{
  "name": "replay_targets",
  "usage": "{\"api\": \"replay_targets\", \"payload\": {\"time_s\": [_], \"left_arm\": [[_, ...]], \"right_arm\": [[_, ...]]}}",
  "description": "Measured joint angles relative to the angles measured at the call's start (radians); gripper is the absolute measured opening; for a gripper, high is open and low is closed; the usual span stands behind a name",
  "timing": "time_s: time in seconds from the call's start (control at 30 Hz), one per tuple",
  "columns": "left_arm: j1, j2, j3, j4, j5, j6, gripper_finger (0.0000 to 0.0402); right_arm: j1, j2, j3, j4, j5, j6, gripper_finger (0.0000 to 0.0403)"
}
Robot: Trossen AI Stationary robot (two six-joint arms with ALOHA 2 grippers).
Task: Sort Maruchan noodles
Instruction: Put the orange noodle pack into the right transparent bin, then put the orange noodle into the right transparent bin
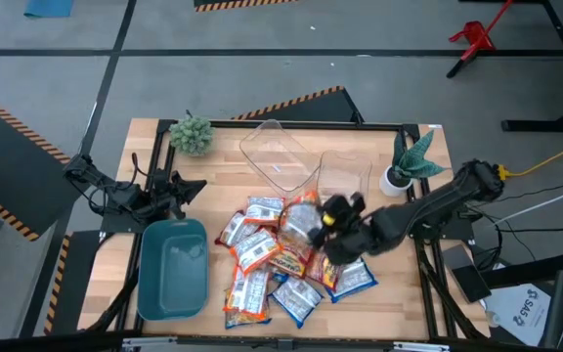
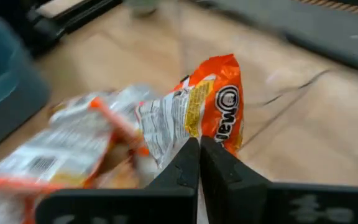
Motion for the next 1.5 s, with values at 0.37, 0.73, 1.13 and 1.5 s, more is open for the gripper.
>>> {"api": "replay_targets", "payload": {"time_s": [0.37, 0.73, 1.13, 1.5], "left_arm": [[0.0, 0.0, 0.0, 0.0, 0.001, 0.0, 0.0], [0.0, 0.0, 0.0, 0.001, -0.02, -0.001, 0.0], [0.0, 0.001, 0.001, -0.022, -0.07, -0.035, 0.0], [0.0, 0.001, 0.001, -0.029, -0.052, -0.035, 0.0]], "right_arm": [[-0.126, -0.132, 0.002, -0.316, -0.038, 0.102, 0.0], [-0.135, -0.087, -0.018, 0.059, -0.222, -0.296, 0.0049], [-0.135, 0.177, -0.019, 0.276, -0.221, -0.173, 0.0274], [-0.143, 0.295, -0.019, 0.269, -0.052, 0.035, 0.0272]]}}
